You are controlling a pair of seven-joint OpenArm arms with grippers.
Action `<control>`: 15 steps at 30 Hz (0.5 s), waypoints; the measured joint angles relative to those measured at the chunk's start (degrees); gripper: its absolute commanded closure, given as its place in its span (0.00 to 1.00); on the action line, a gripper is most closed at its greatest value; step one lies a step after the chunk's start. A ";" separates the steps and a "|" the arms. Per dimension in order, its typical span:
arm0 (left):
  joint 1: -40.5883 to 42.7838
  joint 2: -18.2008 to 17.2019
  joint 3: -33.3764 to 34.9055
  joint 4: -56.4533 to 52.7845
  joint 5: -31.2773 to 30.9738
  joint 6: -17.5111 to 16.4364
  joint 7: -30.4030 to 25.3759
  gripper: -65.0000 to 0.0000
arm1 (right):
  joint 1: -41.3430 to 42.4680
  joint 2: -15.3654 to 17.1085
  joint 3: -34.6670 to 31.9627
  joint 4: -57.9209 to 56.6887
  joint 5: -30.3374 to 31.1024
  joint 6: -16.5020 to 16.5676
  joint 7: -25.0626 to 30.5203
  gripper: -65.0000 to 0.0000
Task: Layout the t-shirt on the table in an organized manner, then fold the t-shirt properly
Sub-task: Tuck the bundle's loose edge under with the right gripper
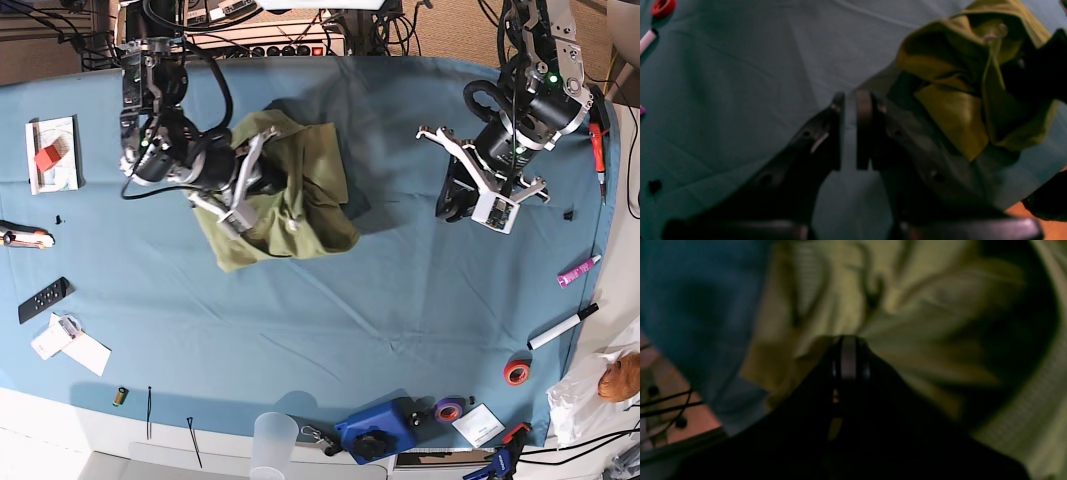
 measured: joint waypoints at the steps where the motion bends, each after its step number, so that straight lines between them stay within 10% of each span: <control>1: -0.02 0.00 0.00 0.00 -0.04 0.00 0.00 0.92 | 0.00 -0.02 -0.52 0.24 0.15 0.35 0.00 0.98; 15: -0.02 0.00 0.00 0.00 -0.04 0.00 0.00 0.92 | 1.51 -0.04 -0.74 -5.33 -0.79 -1.16 3.41 0.98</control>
